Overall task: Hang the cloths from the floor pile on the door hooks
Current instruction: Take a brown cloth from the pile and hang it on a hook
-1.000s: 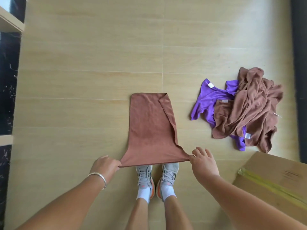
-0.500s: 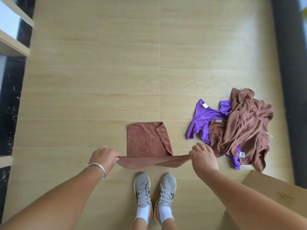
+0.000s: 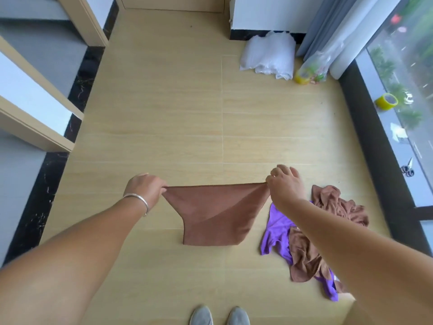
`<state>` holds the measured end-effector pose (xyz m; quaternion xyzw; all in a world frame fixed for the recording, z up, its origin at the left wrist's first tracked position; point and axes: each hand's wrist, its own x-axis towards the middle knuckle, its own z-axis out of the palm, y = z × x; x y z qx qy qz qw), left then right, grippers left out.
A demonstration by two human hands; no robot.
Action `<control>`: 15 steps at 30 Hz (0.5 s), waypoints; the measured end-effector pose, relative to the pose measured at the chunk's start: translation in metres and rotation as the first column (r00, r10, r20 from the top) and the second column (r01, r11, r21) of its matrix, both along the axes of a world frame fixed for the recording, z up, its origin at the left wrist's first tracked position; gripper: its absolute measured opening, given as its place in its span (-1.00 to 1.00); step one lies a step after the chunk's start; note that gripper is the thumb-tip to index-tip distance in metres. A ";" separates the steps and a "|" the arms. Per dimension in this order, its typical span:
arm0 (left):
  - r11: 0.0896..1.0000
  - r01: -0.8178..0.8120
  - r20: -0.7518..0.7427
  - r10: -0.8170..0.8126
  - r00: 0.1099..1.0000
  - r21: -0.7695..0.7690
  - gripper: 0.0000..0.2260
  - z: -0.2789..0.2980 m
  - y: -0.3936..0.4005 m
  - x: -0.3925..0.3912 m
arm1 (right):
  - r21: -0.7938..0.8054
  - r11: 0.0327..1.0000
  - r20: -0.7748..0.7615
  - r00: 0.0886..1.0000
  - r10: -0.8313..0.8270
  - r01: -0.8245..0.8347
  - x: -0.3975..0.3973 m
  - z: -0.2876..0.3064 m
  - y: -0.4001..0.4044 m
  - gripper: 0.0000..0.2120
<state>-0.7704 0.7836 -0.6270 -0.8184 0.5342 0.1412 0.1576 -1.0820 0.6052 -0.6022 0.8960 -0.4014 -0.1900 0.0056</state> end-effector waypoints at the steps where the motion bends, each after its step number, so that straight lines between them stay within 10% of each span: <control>1: 0.999 -0.003 0.016 0.003 1.000 -0.037 -0.79 0.015 -0.012 0.009 | -0.019 1.000 0.014 1.000 -0.004 0.004 0.009 0.016 -0.011 -0.69; 15: 0.948 0.056 0.160 -0.005 0.987 -0.314 -0.82 0.157 -0.076 0.058 | -0.250 0.968 0.059 0.997 0.050 -0.034 0.051 0.131 -0.061 -0.74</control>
